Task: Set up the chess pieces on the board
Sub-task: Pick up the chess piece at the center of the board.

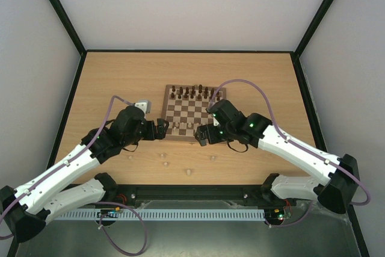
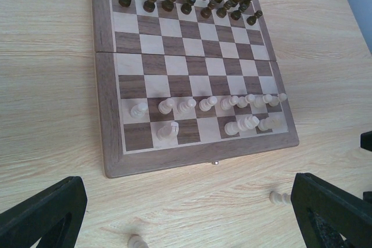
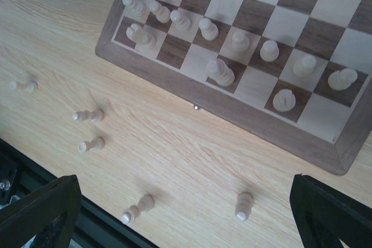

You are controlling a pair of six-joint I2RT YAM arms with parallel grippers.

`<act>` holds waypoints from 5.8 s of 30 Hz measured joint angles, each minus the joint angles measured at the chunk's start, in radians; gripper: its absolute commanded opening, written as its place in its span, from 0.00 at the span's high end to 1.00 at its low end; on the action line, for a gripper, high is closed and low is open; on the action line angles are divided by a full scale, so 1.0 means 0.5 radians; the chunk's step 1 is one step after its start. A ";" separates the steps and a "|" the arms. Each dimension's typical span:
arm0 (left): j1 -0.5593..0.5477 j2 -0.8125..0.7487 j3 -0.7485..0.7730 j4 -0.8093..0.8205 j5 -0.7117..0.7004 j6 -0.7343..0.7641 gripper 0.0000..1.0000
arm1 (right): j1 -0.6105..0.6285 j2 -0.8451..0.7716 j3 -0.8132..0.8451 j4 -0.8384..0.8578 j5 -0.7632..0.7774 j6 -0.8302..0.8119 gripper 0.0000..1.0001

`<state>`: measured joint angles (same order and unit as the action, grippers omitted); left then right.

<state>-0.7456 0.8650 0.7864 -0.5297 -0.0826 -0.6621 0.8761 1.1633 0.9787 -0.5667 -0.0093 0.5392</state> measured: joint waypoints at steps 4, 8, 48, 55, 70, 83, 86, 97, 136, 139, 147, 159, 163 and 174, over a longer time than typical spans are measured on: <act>0.000 -0.007 0.000 0.001 0.008 -0.021 0.01 | 0.000 -0.068 -0.082 0.010 -0.031 0.024 0.02; 0.000 0.003 0.000 0.009 0.015 -0.040 0.01 | 0.000 -0.131 -0.126 0.011 -0.063 0.047 0.01; -0.014 -0.439 -0.235 0.189 0.387 -0.338 0.01 | 0.000 -1.098 -0.493 0.353 -0.558 0.463 0.01; -0.152 -0.328 -0.104 0.133 0.211 -0.469 0.01 | -0.001 -1.127 -0.653 0.474 -0.627 0.462 0.01; -0.630 -0.062 0.117 0.045 -0.373 -0.755 0.01 | 0.000 -0.998 -0.745 0.688 -0.899 0.419 0.01; -0.932 0.144 0.201 0.028 -0.681 -0.951 0.01 | 0.000 -0.982 -0.842 0.808 -1.000 0.421 0.01; -0.989 0.217 0.274 -0.010 -0.738 -0.990 0.01 | -0.001 -1.057 -0.842 0.813 -0.999 0.418 0.01; -1.082 0.337 0.348 -0.082 -0.832 -1.071 0.01 | -0.001 -1.038 -0.856 0.859 -1.014 0.418 0.01; -0.931 -0.500 -0.156 -0.369 -0.793 -0.671 0.01 | 0.720 0.613 0.005 0.111 0.343 0.352 0.42; -0.929 -0.651 -0.162 -0.357 -0.780 -0.651 0.01 | 0.779 0.824 0.135 0.069 0.407 0.366 0.44; -0.929 -0.759 -0.177 -0.333 -0.724 -0.592 0.01 | 0.868 1.038 0.246 -0.037 0.442 0.440 0.56; -0.929 -0.760 -0.197 -0.296 -0.671 -0.553 0.01 | 0.948 1.079 0.252 -0.084 0.397 0.531 0.81; -0.929 -0.760 -0.197 -0.288 -0.672 -0.551 0.01 | 0.949 1.077 0.251 -0.085 0.389 0.552 0.91; -0.929 -0.729 -0.197 -0.284 -0.673 -0.552 0.01 | 0.858 1.048 0.474 -0.265 0.507 0.471 0.91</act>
<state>-1.2102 0.5003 0.6880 -0.6716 -0.4191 -0.9379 1.3048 1.6871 1.2156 -0.6991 0.2443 0.7746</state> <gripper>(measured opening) 0.992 0.126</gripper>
